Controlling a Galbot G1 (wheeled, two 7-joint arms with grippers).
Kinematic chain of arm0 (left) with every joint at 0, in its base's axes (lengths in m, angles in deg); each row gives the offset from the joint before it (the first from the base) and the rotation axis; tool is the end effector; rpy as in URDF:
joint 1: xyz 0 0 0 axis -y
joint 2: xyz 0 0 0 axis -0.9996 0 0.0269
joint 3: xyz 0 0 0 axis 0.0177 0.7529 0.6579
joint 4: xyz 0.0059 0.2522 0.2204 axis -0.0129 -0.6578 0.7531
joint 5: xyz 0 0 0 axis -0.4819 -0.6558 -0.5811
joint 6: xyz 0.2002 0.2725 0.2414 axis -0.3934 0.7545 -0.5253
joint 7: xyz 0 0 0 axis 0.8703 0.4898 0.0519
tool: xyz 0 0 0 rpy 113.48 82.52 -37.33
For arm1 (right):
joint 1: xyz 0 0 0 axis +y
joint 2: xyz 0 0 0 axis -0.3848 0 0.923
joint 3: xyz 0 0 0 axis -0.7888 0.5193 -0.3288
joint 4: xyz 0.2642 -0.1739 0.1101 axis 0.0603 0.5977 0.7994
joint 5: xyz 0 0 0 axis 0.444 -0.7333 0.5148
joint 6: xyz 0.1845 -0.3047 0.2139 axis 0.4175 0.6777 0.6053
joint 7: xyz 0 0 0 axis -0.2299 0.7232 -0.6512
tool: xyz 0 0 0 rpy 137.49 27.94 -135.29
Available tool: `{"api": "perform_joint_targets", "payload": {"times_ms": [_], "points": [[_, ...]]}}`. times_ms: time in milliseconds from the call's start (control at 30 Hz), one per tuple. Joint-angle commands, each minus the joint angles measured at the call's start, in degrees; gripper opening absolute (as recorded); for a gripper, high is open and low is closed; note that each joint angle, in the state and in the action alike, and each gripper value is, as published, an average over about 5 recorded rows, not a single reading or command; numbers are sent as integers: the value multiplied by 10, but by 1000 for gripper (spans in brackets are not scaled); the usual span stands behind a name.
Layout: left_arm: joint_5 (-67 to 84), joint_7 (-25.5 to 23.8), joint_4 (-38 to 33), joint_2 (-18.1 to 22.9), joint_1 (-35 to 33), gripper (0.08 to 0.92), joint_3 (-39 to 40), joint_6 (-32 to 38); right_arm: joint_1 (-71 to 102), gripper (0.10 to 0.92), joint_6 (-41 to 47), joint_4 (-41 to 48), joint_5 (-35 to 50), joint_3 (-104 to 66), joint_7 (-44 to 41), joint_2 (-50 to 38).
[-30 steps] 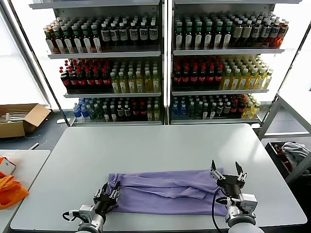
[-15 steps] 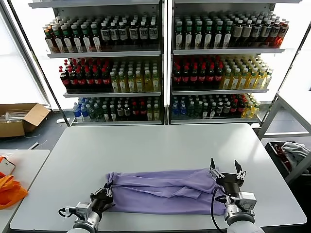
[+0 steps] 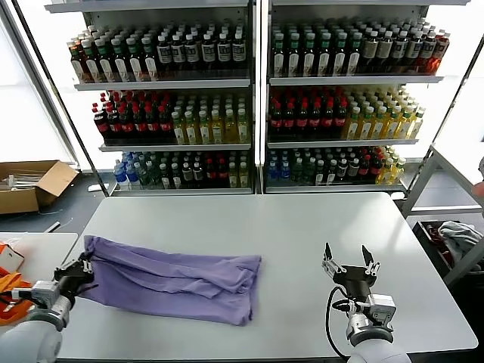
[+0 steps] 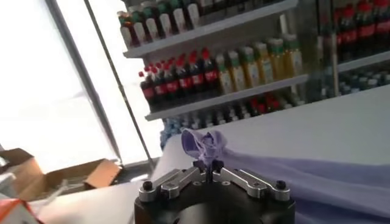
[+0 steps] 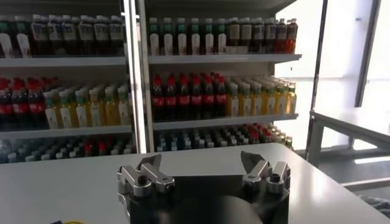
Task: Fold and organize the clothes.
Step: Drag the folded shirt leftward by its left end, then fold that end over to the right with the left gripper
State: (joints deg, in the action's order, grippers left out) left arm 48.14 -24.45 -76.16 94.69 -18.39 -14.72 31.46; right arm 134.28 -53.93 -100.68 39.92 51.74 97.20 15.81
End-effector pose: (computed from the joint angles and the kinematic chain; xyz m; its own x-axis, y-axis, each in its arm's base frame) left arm 0.3222 0.2322 -0.2447 -0.9399 -0.1865 0.2861 -0.0891 0.9426 0.3219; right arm 0.2740 0.0109 -0.2102 -0.9793 0.1126 0.1680 0.1144 0.9934 0.0010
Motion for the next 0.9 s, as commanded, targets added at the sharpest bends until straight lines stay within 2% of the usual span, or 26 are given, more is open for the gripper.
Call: {"api": "perform_joint_targets", "payload": {"times_ms": [33,200,400,533,700,900], "points": [[22,-5,55,-117,37,102,-59,-6,-11,823,1,0,-1,10,5,8],[26,7,-28,-21,24,102,39,-25,-4,823,-2,-8,-18,10,-6,10],[68,45,-99,116,55,102,149,-57,-4,823,7,-23,-27,17,-12,3],[44,50,-122,179,54,102,212,-66,5,823,10,-36,-38,27,-8,8],[3,53,-97,214,73,102,267,-68,34,823,1,-49,-53,32,-8,24],[-22,51,-68,216,80,102,293,-70,51,823,-10,-50,-54,29,-8,32]]}}
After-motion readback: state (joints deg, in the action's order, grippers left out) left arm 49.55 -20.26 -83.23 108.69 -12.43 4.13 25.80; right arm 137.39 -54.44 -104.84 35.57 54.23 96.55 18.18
